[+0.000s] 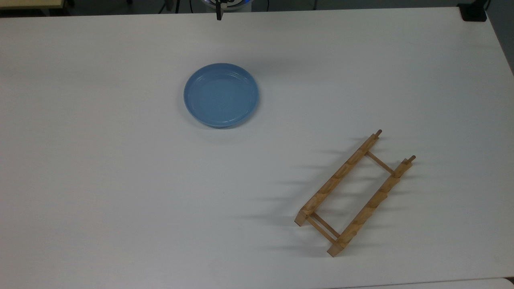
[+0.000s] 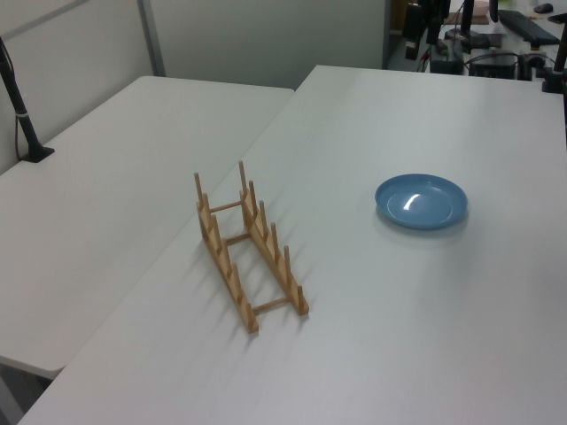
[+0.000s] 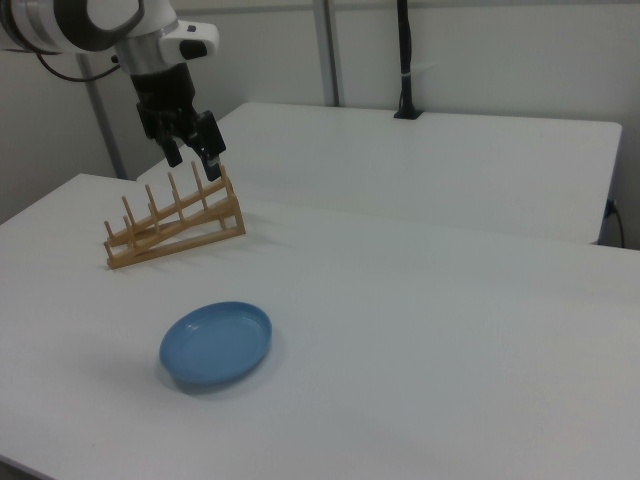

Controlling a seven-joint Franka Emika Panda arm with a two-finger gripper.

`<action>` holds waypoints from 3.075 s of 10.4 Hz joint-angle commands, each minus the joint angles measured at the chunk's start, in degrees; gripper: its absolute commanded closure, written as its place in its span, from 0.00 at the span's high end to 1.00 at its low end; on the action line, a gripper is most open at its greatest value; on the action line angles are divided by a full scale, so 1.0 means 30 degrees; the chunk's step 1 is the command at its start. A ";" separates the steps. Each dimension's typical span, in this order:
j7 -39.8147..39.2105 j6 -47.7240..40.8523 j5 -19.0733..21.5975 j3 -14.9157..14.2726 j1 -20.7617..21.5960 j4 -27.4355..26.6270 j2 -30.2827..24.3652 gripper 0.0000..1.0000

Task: Place plate in plate rack
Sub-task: 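Move the open gripper over the rim of the light blue plate, then lower the gripper and close it on the plate rim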

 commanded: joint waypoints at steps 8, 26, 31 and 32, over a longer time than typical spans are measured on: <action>-0.2451 0.0309 -0.0069 0.0051 0.0071 -0.0484 -0.0076 1.00; -0.6394 1.0034 -0.0069 -0.0242 -0.2449 -0.9040 0.4640 0.81; -0.5841 1.0063 -0.0040 -0.0037 -0.2390 -0.8865 0.4406 0.00; -0.5460 1.0383 -0.0040 0.0051 -0.2361 -0.8748 0.4435 0.00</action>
